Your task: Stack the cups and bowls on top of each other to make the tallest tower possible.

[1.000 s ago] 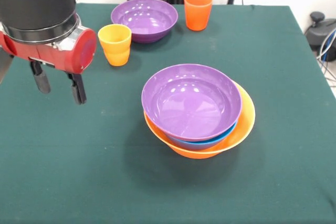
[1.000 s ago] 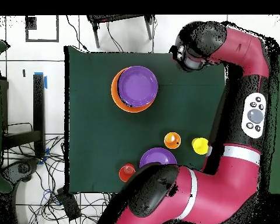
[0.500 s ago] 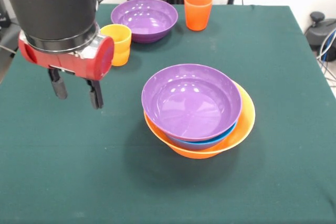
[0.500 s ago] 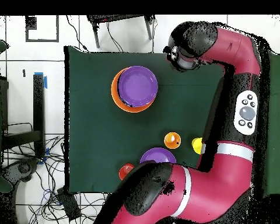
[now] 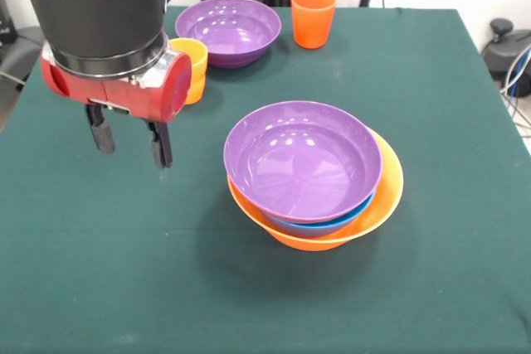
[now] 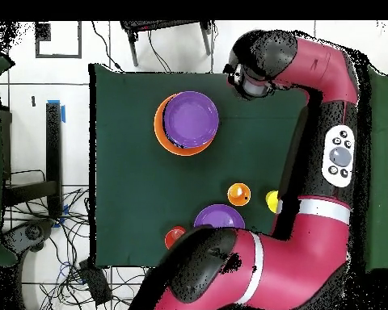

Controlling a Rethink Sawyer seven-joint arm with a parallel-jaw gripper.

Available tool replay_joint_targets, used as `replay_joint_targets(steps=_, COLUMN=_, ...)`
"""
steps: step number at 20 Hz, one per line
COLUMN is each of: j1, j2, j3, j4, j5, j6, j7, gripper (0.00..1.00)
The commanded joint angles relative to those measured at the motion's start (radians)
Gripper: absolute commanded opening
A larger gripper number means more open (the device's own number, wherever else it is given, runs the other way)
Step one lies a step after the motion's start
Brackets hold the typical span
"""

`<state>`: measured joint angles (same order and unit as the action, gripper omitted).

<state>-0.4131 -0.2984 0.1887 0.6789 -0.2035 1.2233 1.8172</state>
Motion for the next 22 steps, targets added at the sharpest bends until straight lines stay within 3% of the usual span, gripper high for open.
replay_joint_targets(steps=1, j1=-0.013, j2=-0.117, j3=0.039, j4=0.323, j5=-0.046, j6=-0.144, j7=-0.274, gripper=1.00)
replay_joint_targets(steps=6, j1=-0.048, j2=-0.197, j3=0.030, j4=0.505, j5=-0.069, j6=-0.228, j7=-0.259, gripper=1.00)
replay_joint_targets(steps=14, j1=-0.096, j2=-0.242, j3=0.056, j4=0.706, j5=-0.116, j6=-0.414, j7=-0.221, gripper=1.00)
replay_joint_targets(steps=22, j1=-0.114, j2=-0.282, j3=0.078, j4=0.799, j5=-0.142, j6=-0.472, j7=-0.184, gripper=1.00)
